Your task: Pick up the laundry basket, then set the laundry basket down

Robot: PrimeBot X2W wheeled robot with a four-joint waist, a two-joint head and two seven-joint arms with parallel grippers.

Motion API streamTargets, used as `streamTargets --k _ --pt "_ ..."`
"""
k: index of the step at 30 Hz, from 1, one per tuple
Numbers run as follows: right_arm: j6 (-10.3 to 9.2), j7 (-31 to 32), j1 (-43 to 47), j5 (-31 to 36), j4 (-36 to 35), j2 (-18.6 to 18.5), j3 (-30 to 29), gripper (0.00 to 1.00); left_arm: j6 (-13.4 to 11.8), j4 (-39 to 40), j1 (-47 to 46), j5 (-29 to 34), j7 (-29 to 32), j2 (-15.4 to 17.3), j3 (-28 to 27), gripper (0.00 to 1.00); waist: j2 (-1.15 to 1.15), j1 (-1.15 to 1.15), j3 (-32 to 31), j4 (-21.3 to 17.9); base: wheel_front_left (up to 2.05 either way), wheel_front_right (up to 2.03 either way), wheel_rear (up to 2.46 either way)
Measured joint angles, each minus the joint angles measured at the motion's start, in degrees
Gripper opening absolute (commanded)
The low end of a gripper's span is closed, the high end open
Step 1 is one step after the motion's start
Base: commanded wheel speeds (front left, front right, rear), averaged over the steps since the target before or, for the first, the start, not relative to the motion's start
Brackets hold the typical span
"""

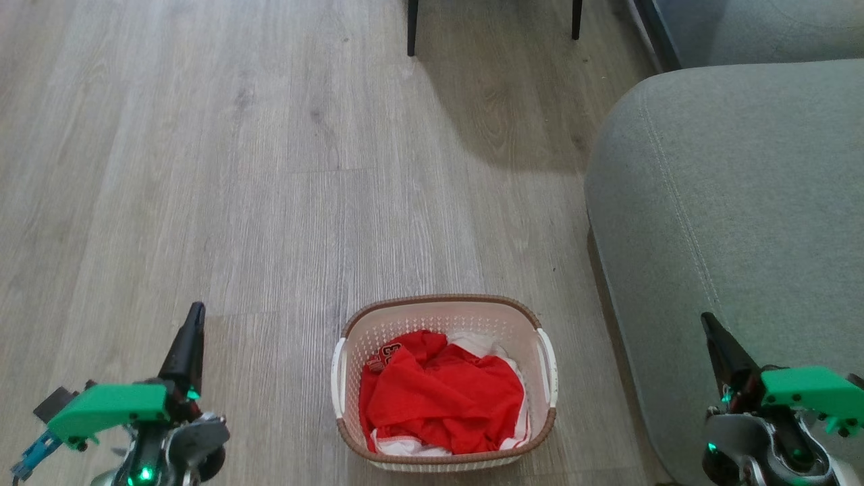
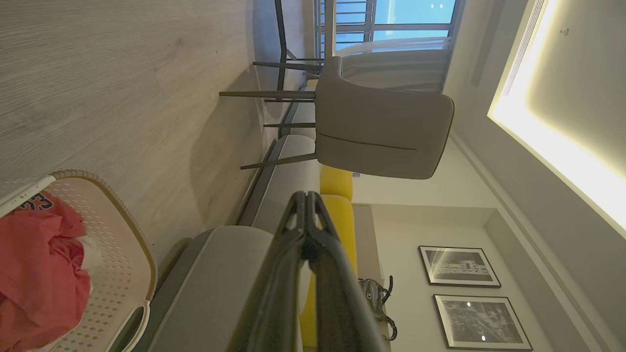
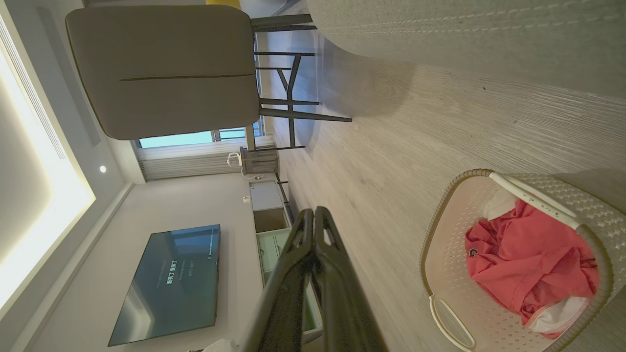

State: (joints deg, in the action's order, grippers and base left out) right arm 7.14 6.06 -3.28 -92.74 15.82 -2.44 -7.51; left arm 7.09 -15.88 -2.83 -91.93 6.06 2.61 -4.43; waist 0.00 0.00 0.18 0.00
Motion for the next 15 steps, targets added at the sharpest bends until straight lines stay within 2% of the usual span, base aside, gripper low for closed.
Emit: streamTargets --k 15 --pt "0.0 0.0 0.0 0.0 0.0 0.0 0.0 0.0 0.0 0.0 0.0 0.0 0.0 0.0 0.0 0.0 0.0 0.0 0.0 0.0 0.0 0.0 0.0"
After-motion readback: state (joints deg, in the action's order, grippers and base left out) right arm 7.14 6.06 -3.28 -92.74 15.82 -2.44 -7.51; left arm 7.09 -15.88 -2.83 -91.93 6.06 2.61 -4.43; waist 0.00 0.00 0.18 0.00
